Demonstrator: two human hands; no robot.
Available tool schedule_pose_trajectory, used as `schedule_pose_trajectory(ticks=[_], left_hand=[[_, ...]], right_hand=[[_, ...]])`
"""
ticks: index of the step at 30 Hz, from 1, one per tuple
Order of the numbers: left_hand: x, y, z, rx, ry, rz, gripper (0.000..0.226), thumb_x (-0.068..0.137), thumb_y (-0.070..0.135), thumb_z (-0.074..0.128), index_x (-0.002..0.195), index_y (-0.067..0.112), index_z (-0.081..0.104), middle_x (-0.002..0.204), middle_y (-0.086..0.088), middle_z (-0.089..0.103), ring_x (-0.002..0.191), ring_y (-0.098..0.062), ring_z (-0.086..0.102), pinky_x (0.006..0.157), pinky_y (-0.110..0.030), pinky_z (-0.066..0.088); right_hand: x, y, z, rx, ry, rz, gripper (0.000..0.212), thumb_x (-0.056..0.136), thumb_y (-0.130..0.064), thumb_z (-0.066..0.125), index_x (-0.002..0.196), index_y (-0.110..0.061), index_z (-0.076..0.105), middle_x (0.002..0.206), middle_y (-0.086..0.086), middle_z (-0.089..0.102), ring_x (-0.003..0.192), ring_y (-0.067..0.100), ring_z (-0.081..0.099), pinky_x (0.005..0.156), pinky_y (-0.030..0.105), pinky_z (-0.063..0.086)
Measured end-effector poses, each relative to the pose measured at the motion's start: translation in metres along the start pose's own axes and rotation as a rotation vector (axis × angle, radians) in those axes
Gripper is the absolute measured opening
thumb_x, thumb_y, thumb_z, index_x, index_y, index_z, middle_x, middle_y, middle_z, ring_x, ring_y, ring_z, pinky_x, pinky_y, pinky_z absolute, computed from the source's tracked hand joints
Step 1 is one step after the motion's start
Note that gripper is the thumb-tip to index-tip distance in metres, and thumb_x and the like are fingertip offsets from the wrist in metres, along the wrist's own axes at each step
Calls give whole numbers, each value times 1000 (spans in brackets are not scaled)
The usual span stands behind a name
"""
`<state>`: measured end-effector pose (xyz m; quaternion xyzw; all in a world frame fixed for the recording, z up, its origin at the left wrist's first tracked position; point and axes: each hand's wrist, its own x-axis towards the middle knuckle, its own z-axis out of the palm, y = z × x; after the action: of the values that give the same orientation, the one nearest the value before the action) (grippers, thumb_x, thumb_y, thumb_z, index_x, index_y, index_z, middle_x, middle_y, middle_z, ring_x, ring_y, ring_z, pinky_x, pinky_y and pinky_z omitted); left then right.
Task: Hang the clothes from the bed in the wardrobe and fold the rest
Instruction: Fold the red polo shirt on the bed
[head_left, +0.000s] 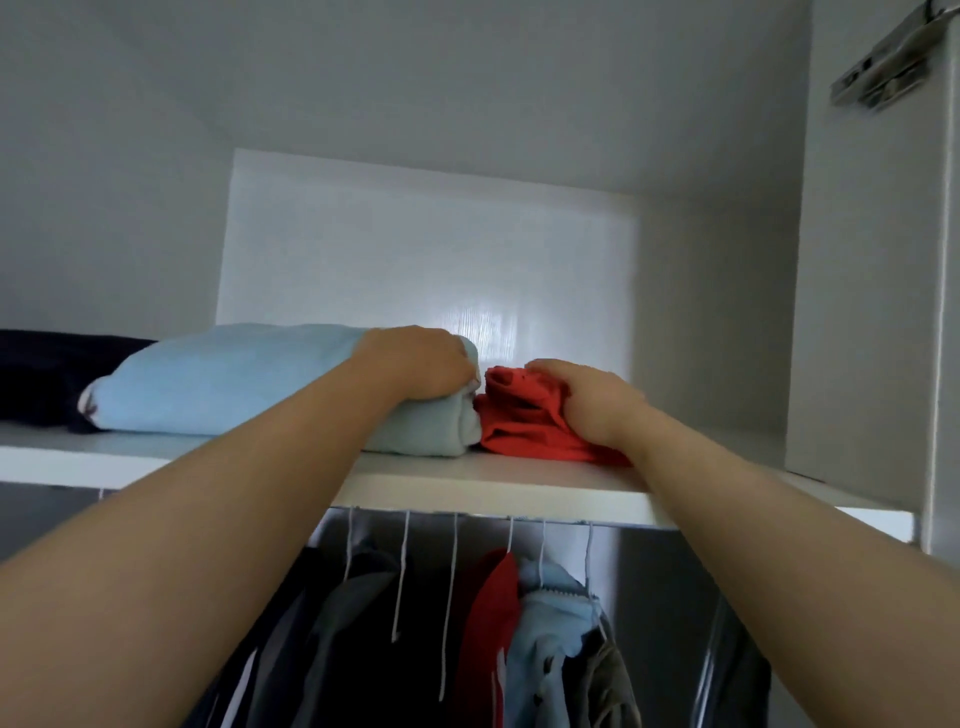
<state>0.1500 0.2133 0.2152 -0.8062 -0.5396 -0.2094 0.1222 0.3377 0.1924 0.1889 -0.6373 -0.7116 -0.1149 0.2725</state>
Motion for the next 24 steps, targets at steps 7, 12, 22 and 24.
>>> schedule_pose_trajectory(ticks=[7,12,22,24], left_hand=[[0,-1,8,98,8,12,39,97,34,30,125,23,56,136,-1,50,123,-24,46,106,-42,32],[-10,1,12,123,94,20,38,97,36,30,122,24,56,128,-1,55,117,-24,48,96,-38,31],[-52,2,2,-408,218,138,33,94,25,40,123,29,54,133,4,53,120,-18,47,102,-31,33],[-73,6,0,-700,316,167,30,91,20,44,115,28,59,122,7,59,106,-10,54,91,-19,39]], right_hand=[[-4,-26,8,78,-234,-132,34,93,-27,38,106,-24,69,124,-4,60,116,19,51,105,39,35],[-14,-26,8,296,-145,-85,31,90,-17,46,106,-30,68,121,-11,60,117,12,51,106,28,33],[-67,-62,-1,539,447,96,22,87,-16,49,78,-28,63,77,-26,66,79,-4,57,70,9,40],[-85,-70,1,653,513,102,24,88,-11,50,72,-25,62,63,-26,62,68,-10,57,56,0,36]])
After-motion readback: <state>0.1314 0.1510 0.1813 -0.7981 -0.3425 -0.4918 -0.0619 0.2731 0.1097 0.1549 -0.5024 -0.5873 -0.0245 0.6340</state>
